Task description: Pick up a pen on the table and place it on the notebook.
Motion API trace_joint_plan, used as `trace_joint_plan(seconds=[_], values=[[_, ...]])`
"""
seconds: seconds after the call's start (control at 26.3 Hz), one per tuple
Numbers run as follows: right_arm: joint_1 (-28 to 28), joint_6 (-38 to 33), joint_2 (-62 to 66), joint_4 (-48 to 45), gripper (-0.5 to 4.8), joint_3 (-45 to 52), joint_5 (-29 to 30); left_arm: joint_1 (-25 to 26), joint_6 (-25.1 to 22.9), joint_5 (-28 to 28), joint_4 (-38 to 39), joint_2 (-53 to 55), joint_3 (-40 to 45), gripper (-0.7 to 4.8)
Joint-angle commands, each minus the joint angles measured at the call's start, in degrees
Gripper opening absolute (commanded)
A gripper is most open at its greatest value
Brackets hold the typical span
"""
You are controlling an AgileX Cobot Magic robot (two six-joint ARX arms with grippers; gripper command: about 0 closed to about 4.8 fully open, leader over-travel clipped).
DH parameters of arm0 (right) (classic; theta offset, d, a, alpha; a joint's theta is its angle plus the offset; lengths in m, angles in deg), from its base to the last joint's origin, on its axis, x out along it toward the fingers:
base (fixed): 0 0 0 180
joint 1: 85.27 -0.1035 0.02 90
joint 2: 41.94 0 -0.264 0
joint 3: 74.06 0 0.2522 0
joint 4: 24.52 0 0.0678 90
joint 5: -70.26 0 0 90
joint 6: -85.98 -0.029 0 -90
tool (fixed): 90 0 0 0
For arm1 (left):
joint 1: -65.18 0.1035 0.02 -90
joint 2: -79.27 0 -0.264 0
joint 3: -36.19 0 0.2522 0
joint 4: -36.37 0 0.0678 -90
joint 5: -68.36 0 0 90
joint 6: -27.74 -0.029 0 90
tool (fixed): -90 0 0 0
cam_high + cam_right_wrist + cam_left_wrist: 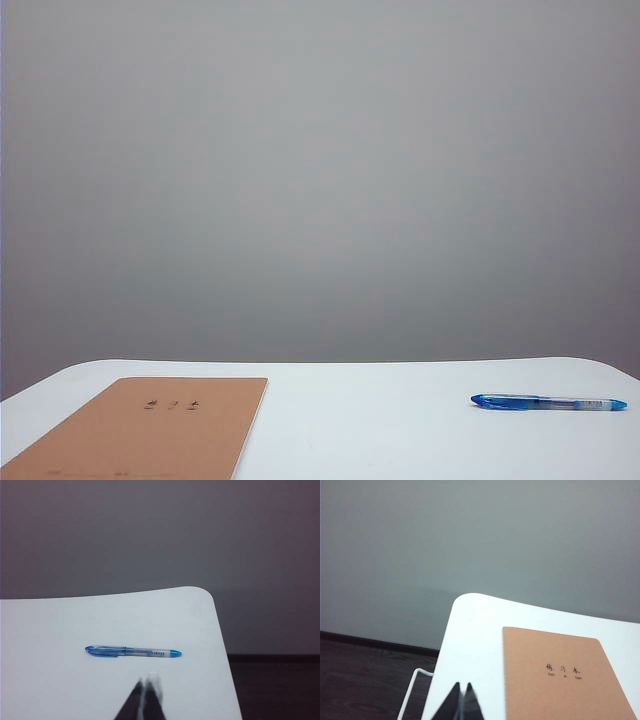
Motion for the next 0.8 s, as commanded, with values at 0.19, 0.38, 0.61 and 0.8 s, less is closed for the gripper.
trace_joint_plan(seconds=[0.19, 0.38, 0.61, 0.8], values=[[0.0, 0.17, 0.02, -0.66, -0.01, 0.33, -1.46, 0.0, 0.33, 0.26, -0.81, 0.0, -0.02, -0.06], [-0.02, -2.32, 0.0, -0.98, -0.01, 0.33, -1.16, 0.0, 6.16, 3.89, -1.79, 0.02, -0.11, -0.06], [0.04, -5.27, 0.02, -13.38, -0.01, 0.31, -0.61, 0.42, 6.6, 6.56, -4.87, 0.44, -8.83, -0.06], [0.04, -3.85, 0.04, -22.18, -0.01, 0.13, -3.78, 0.92, 4.96, 9.16, -3.72, 7.85, -18.78, -0.06]])
